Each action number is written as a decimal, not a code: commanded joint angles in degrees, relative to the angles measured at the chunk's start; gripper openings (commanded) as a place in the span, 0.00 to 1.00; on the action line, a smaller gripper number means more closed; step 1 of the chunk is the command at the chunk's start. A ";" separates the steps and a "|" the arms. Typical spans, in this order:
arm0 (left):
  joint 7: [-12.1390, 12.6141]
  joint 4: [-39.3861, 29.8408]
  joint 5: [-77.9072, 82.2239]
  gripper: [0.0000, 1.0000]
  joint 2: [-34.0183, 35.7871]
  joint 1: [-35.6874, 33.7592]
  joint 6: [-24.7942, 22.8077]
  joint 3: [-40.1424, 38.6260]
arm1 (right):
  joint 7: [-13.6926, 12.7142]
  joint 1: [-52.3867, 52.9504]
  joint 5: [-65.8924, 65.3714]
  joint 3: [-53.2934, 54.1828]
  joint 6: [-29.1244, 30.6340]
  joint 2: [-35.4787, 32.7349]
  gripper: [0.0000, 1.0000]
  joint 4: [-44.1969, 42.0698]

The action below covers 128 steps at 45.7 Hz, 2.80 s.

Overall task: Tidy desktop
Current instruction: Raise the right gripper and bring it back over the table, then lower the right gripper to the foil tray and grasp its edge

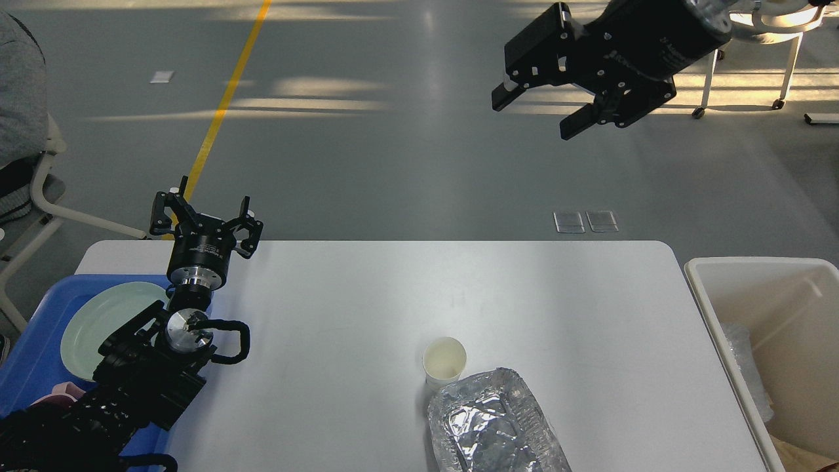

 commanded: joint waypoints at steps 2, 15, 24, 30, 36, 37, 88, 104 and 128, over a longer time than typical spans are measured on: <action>0.00 0.00 0.00 1.00 0.00 0.00 0.00 0.01 | 0.00 1.15 1.18 0.94 0.01 0.42 0.96 0.01; 0.00 0.00 0.00 1.00 0.00 0.00 0.00 0.01 | 0.00 -4.30 0.92 0.50 0.01 2.18 1.00 -0.08; 0.00 0.00 0.00 1.00 0.00 0.00 0.00 0.01 | -0.09 -11.76 -1.01 -0.56 0.01 3.76 1.00 -0.69; 0.00 0.00 0.00 1.00 0.00 0.00 0.00 0.01 | -0.09 -18.62 -3.12 -1.17 0.01 5.07 1.00 -0.87; 0.00 0.00 0.00 1.00 0.00 0.00 0.00 0.01 | -0.09 -24.16 -6.54 -2.66 0.01 6.22 1.00 -0.87; 0.00 0.00 0.00 1.00 0.00 0.00 0.00 -0.08 | -0.09 -25.21 -6.98 -2.84 0.01 6.39 1.00 -0.87; 0.00 0.00 0.00 1.00 0.00 0.00 0.00 0.01 | 0.00 -58.09 -11.38 -1.79 -20.89 14.83 0.98 -7.99; 0.00 0.00 0.00 1.00 0.00 0.00 0.00 0.01 | 0.00 -61.34 -11.38 -1.00 -25.11 16.94 0.77 -7.63; 0.00 0.00 0.00 1.00 0.00 0.00 0.00 0.00 | 0.08 -60.90 -11.12 -0.91 -24.84 17.03 0.00 -5.79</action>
